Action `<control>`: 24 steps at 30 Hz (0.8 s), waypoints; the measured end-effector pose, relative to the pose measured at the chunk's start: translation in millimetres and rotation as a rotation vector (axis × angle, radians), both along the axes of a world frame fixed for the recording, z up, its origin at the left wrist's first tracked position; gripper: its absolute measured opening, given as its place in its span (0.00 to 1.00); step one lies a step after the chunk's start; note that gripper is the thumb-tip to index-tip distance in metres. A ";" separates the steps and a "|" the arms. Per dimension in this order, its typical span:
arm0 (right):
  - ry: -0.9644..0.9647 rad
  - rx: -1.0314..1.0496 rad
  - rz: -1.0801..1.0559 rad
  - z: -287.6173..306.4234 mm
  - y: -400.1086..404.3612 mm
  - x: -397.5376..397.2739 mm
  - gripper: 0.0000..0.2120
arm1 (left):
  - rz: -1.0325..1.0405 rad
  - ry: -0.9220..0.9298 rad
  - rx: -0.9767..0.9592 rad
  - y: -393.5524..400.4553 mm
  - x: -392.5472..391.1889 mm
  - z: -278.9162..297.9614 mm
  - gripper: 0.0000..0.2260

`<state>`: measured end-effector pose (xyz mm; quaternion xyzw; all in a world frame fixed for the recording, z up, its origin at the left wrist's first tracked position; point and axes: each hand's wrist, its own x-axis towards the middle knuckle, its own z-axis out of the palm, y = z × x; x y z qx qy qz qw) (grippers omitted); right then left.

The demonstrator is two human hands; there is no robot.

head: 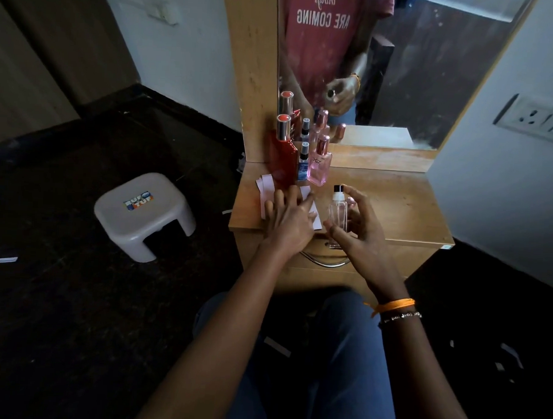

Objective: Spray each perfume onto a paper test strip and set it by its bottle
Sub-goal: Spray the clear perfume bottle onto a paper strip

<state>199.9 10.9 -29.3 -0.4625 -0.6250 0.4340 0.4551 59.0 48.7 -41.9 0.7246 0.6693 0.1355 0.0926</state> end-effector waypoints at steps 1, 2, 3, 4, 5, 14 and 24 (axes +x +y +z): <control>-0.012 -0.001 -0.015 -1.9 0.5 -0.6 0.28 | -0.012 0.012 -0.013 -1.8 -0.5 1.4 0.23; -0.021 -0.005 -0.033 -3.1 1.0 -0.8 0.26 | -0.027 0.019 -0.033 -4.1 -1.0 2.8 0.24; -0.024 -0.011 -0.055 -4.5 1.6 -0.9 0.25 | -0.043 0.019 -0.058 -7.4 -1.5 4.2 0.25; -0.020 -0.018 -0.075 -5.9 2.6 -0.7 0.25 | -0.060 0.017 -0.083 -11.3 -2.3 5.2 0.27; -0.012 -0.024 -0.090 -7.2 3.5 -0.4 0.23 | -0.077 0.022 -0.097 -15.8 -3.3 4.6 0.30; 0.022 -0.044 -0.090 -1.4 -2.0 -8.3 0.16 | -0.054 -0.112 0.254 -26.8 -11.4 -7.2 0.13; 0.271 -0.290 -0.266 -12.4 0.6 -17.0 0.07 | -0.057 -0.576 0.422 -43.9 -1.8 -3.1 0.07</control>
